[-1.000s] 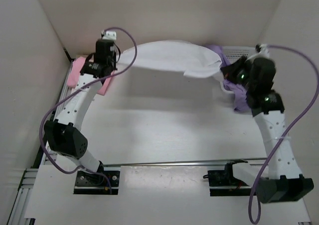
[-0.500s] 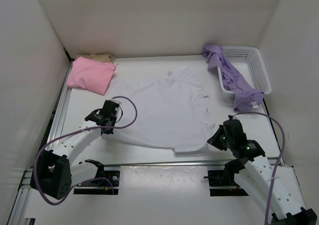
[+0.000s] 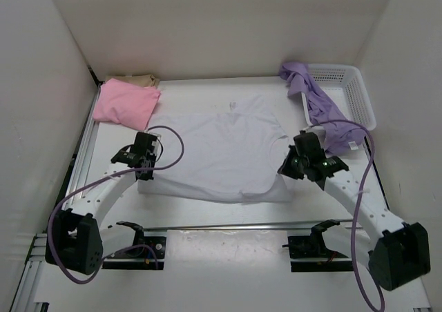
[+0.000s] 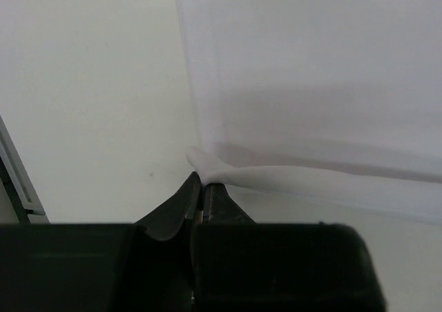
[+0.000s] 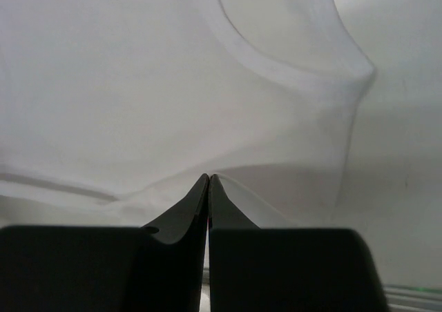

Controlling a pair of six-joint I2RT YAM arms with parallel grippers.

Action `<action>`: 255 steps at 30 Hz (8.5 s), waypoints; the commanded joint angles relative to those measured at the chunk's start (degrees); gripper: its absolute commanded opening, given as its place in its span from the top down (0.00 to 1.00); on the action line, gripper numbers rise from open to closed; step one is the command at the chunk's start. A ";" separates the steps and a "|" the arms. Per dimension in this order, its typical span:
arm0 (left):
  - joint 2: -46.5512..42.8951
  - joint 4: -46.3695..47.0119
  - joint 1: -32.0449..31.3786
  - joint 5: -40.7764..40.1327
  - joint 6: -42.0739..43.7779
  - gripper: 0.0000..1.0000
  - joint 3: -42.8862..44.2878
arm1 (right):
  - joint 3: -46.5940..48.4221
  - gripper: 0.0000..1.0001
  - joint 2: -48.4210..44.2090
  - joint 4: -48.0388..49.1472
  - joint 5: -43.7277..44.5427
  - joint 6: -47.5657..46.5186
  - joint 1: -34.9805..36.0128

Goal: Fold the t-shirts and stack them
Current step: Fold the flattened tshirt in 1/3 of the way

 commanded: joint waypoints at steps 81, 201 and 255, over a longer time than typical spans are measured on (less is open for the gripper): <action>21.74 -15.39 23.68 12.05 -0.03 0.66 11.62 | -11.69 1.00 -2.34 -12.47 -3.29 3.85 -17.42; 27.80 -3.18 6.54 21.18 -0.03 0.70 16.26 | -13.63 1.00 -4.92 -12.57 -0.92 3.42 -17.42; 44.57 -10.21 -25.53 32.51 -0.03 0.34 58.34 | 16.95 0.52 18.87 -3.25 -21.76 -10.21 -7.77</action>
